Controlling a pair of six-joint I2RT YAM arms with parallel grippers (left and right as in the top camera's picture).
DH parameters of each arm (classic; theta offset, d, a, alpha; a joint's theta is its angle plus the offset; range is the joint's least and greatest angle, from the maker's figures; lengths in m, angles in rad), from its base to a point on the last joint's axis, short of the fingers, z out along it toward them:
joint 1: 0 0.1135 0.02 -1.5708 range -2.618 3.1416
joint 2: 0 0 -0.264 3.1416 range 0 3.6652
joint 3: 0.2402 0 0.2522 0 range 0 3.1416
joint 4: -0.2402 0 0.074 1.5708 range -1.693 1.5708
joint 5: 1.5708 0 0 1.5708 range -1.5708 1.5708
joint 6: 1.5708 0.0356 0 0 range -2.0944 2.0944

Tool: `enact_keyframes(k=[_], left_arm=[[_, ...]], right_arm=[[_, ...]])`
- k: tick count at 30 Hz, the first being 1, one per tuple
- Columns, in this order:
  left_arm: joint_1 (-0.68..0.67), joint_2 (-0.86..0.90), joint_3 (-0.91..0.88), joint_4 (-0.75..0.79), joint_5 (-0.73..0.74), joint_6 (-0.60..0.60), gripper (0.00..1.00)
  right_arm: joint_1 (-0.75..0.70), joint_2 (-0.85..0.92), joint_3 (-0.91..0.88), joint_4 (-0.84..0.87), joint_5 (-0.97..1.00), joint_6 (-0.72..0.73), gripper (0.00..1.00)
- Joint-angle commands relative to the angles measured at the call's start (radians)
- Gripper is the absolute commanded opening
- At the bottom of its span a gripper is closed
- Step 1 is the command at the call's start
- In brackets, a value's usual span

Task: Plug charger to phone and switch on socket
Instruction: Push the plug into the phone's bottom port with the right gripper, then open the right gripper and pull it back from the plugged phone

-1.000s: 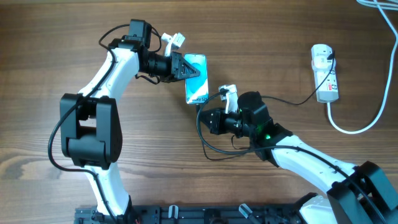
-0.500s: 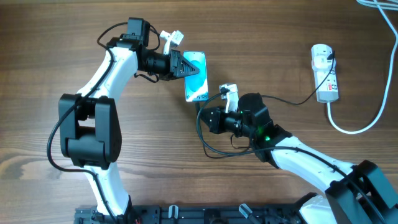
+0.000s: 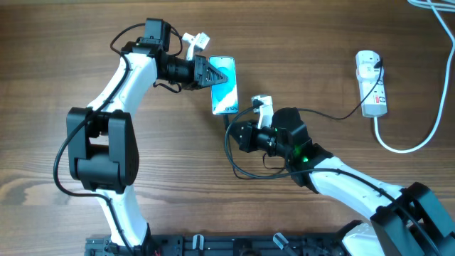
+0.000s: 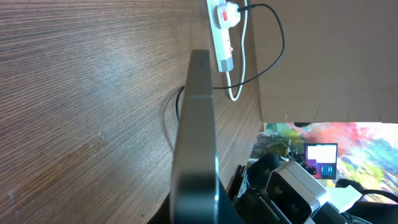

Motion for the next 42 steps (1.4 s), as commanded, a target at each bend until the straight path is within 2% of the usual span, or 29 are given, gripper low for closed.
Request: enact_keyframes(k=[1,2,5,9,11,16,20,28,36,39,42], left_arm=[[-0.014,-0.024,-0.020,-0.039,0.035,0.020,0.04],[-0.014,-0.024,-0.020,-0.039,0.035,0.020,0.04],[-0.014,-0.024,-0.020,-0.039,0.035,0.020,0.04],[-0.014,-0.024,-0.020,-0.039,0.035,0.020,0.04],[-0.014,-0.024,-0.020,-0.039,0.035,0.020,0.04],[-0.014,-0.024,-0.020,-0.039,0.035,0.020,0.04],[-0.014,-0.024,-0.020,-0.039,0.035,0.020,0.04],[-0.014,-0.024,-0.020,-0.039,0.034,0.020,0.04],[-0.014,-0.024,-0.020,-0.038,0.035,0.020,0.04],[-0.014,-0.024,-0.020,-0.038,0.034,0.020,0.04],[-0.014,-0.024,-0.020,-0.039,0.035,0.020,0.04]], right_arm=[[-0.029,0.000,0.036,0.060,0.182,0.000,0.17],[-0.029,0.000,0.036,0.057,0.181,-0.001,0.21],[-0.029,0.000,0.036,0.042,0.181,-0.002,0.23],[-0.029,0.000,0.036,0.031,0.143,-0.027,0.43],[-0.029,0.000,0.036,0.031,0.103,-0.055,0.50],[-0.029,0.000,0.036,0.031,-0.053,-0.057,0.62],[-0.029,0.000,0.036,0.015,-0.176,-0.056,0.66],[-0.026,0.000,0.036,-0.151,-0.205,-0.053,0.65],[-0.007,0.000,0.036,-0.152,-0.197,-0.054,0.49],[-0.007,0.000,0.036,-0.152,-0.194,-0.054,0.49],[-0.007,0.000,0.036,-0.152,-0.190,-0.054,0.44]])
